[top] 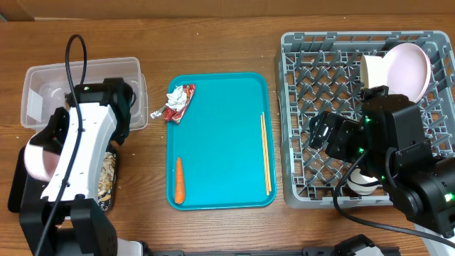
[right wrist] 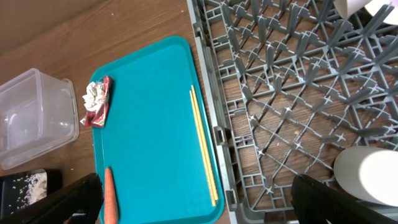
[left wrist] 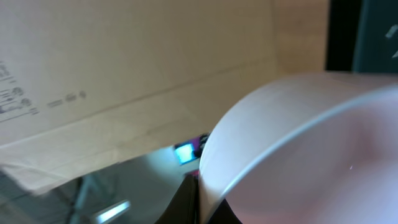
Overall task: Sort waste into correct bins and load items into the dishwasher
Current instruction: 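Carry the emptied pink bowl with the left gripper toward the right gripper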
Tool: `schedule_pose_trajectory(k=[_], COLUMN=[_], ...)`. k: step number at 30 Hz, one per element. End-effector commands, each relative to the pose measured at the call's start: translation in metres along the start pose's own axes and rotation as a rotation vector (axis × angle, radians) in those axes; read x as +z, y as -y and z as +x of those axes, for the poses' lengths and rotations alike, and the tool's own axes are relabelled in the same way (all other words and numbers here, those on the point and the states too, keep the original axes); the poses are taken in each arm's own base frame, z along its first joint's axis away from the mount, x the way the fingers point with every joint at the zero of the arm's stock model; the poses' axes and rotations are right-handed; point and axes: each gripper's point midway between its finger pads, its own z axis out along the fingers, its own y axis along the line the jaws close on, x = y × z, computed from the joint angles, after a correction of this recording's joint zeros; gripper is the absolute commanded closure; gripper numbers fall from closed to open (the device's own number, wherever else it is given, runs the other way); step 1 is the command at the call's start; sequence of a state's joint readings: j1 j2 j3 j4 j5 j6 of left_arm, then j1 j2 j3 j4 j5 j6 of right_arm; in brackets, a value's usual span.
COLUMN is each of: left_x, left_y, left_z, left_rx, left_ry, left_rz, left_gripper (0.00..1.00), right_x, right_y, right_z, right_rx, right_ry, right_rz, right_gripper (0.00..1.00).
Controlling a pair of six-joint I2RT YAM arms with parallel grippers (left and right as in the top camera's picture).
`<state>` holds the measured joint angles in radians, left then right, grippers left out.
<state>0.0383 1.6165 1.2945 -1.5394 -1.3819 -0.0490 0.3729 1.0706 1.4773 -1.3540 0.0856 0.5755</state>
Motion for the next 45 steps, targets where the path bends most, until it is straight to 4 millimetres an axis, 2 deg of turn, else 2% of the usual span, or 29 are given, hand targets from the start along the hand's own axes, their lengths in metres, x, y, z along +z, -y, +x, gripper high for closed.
schedule_pose_trajectory(k=[1,4,6,9,13,17,18,19,20,23,25,26,27,28,30,33,38,45], left_x=[-0.006,-0.002,-0.006,-0.012,-0.035,-0.079,-0.101,-0.112,-0.132,-0.2,-0.242,-0.274,-0.284,-0.309,-0.345,-0.386,-0.418,-0.43], left_y=[-0.014,0.03,0.044,0.044,0.04,0.03,0.024,0.022,0.018,0.005,-0.003,-0.006,-0.006,-0.005,-0.002,0.002,0.007,0.006], left_z=[0.001,0.006,0.007,0.003,-0.007,-0.023,-0.03,-0.033,-0.038,-0.045,-0.044,-0.041,-0.04,-0.036,-0.027,-0.01,0.008,0.021], left_rx=[-0.085,-0.084,-0.097,-0.153,-0.223,-0.304,-0.333,-0.339,-0.338,-0.315,-0.306,-0.284,-0.274,-0.249,-0.204,-0.146,-0.102,-0.116], left_ry=[0.03,-0.007,-0.012,0.01,0.086,0.23,0.307,0.347,0.417,0.653,0.789,0.886,0.917,0.988,1.092,1.212,1.304,1.299], left_rz=[-0.048,0.218,0.307,0.34,0.455,0.62,0.687,0.72,0.771,0.918,0.982,1.032,1.048,1.083,1.125,1.151,1.182,1.297], left_gripper=[0.96,0.96,0.96,0.96,0.96,0.96,0.96,0.96,0.96,0.96,0.96,0.96,0.96,0.96,0.96,0.96,0.96,0.96], right_x=[-0.003,-0.003,-0.003,-0.003,-0.003,-0.003,-0.004,-0.004,-0.005,-0.009,-0.012,-0.014,-0.015,-0.017,-0.024,-0.03,-0.029,-0.009], right_y=[0.0,0.0,0.0,0.001,0.001,-0.002,-0.006,-0.009,-0.012,-0.026,-0.035,-0.043,-0.047,-0.054,-0.07,-0.081,-0.079,-0.051], right_z=[-0.004,-0.005,-0.004,-0.004,-0.004,-0.003,-0.001,0.0,0.002,0.008,0.012,0.014,0.015,0.017,0.022,0.024,0.025,0.017], right_rx=[-0.003,-0.003,-0.003,-0.003,-0.003,-0.044,-0.071,-0.085,-0.103,-0.158,-0.161,-0.166,-0.169,-0.173,-0.21,-0.229,-0.223,-0.179], right_ry=[0.023,0.024,0.021,0.019,0.019,0.016,0.005,-0.004,-0.016,-0.044,-0.062,-0.077,-0.084,-0.096,-0.119,-0.129,-0.137,-0.112], right_rz=[-0.002,-0.003,-0.001,0.001,0.001,-0.016,-0.035,-0.052,-0.075,-0.158,-0.21,-0.256,-0.28,-0.32,-0.419,-0.485,-0.477,-0.289], right_gripper=[0.0,0.0,0.0,0.0,0.0,0.0,0.0,0.0,0.0,0.01,0.02,0.02,0.02,0.02,0.04,0.1,0.2,0.34])
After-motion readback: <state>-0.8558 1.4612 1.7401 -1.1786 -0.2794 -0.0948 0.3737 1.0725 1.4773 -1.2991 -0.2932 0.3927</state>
